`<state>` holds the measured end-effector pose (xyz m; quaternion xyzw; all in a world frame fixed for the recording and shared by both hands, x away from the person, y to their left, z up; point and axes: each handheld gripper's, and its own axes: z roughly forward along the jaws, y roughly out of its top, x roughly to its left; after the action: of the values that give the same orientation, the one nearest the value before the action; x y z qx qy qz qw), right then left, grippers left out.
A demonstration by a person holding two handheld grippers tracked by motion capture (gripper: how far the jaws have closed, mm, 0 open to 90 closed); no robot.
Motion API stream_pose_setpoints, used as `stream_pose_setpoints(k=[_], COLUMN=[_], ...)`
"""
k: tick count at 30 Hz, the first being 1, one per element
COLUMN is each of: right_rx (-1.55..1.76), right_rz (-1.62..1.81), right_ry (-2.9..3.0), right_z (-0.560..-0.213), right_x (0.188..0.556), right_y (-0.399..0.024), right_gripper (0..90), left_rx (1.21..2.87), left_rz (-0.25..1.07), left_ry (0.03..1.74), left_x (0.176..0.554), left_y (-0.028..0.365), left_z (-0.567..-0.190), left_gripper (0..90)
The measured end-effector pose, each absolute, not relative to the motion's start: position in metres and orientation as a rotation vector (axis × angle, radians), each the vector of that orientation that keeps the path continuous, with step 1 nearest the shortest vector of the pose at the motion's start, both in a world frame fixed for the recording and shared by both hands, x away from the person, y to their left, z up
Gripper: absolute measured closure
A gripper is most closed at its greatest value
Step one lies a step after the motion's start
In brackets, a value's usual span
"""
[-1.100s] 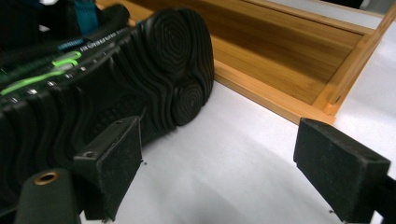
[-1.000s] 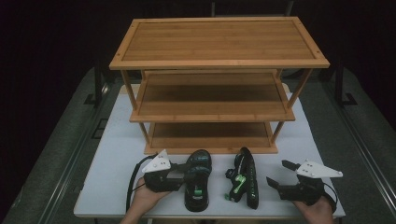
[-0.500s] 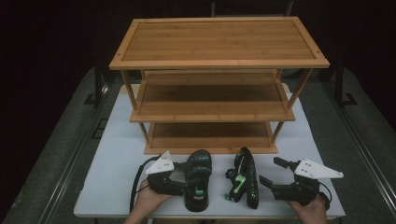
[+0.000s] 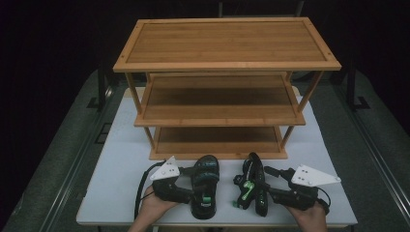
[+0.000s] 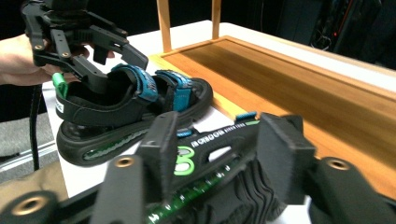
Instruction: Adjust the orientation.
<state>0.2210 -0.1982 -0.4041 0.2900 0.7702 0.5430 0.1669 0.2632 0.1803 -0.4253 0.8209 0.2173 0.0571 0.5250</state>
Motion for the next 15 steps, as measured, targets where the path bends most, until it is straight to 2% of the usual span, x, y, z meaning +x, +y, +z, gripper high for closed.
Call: stream_pose_setpoints(k=[1,2,5,6,7,15], right_rx=[0.808,0.808,0.77,0.77,0.753,0.742], right_rz=[1.542,1.542,1.525,1.525,1.51,1.448], right_ry=[2.195,2.195,2.205,2.205,2.215,2.247], right_z=[-0.403,-0.403,-0.402,-0.402,-0.404,-0.408], right_x=[0.22,0.22,0.22,0.22,0.22,0.221], right_y=[-0.197,-0.197,-0.19,-0.19,-0.187,-0.18], right_gripper=[53.7,53.7,64.9,64.9,69.2,74.3], left_rx=[1.96,1.955,1.95,1.95,1.95,1.951], left_rz=[0.136,0.136,0.135,0.136,0.136,0.133], left_ry=[0.521,0.522,0.522,0.522,0.522,0.523], left_x=[0.263,0.263,0.263,0.263,0.263,0.264], left_y=[0.18,0.181,0.181,0.181,0.181,0.182], left_z=[-0.425,-0.425,-0.425,-0.425,-0.425,-0.426], left_gripper=[28.3,28.3,28.4,28.4,28.4,28.4])
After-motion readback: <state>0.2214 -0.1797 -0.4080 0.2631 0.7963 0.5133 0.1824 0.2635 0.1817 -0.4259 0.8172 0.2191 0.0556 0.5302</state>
